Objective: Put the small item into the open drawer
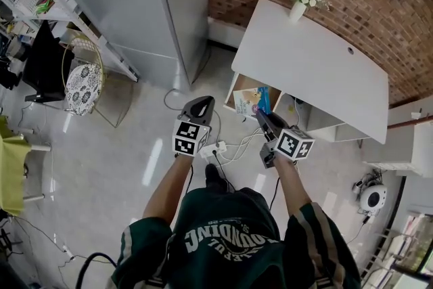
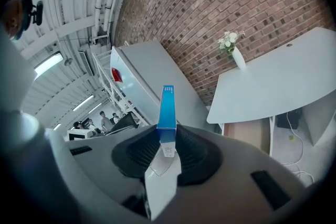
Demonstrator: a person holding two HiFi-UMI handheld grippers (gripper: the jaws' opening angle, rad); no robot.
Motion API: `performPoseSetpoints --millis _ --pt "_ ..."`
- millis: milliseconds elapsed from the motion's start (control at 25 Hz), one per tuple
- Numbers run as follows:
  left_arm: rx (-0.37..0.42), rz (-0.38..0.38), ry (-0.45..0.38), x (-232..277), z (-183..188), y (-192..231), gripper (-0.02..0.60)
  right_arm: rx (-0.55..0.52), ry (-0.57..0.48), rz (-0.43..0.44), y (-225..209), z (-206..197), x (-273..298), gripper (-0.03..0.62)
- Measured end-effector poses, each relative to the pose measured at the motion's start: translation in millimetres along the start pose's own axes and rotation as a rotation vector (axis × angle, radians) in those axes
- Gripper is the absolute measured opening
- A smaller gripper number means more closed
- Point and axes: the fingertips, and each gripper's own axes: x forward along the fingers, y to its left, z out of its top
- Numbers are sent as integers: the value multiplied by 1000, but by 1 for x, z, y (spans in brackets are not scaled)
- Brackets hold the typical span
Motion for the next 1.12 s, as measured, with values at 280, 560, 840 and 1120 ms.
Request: performPoseSetpoints --millis 280,560,840,1120 --pt "-7 -37 18 4 -11 8 18 28 -1 -44 -4 -10 8 109" --pt "-9 -65 31 13 -18 -1 18 57 -8 -79 -18 -17 1 110" --pt "-1 -69 41 22 -22 -9 18 76 -14 -81 -34 -19 3 109" --pt "7 -68 56 43 -22 -11 18 94 -7 -84 -58 -16 16 109"
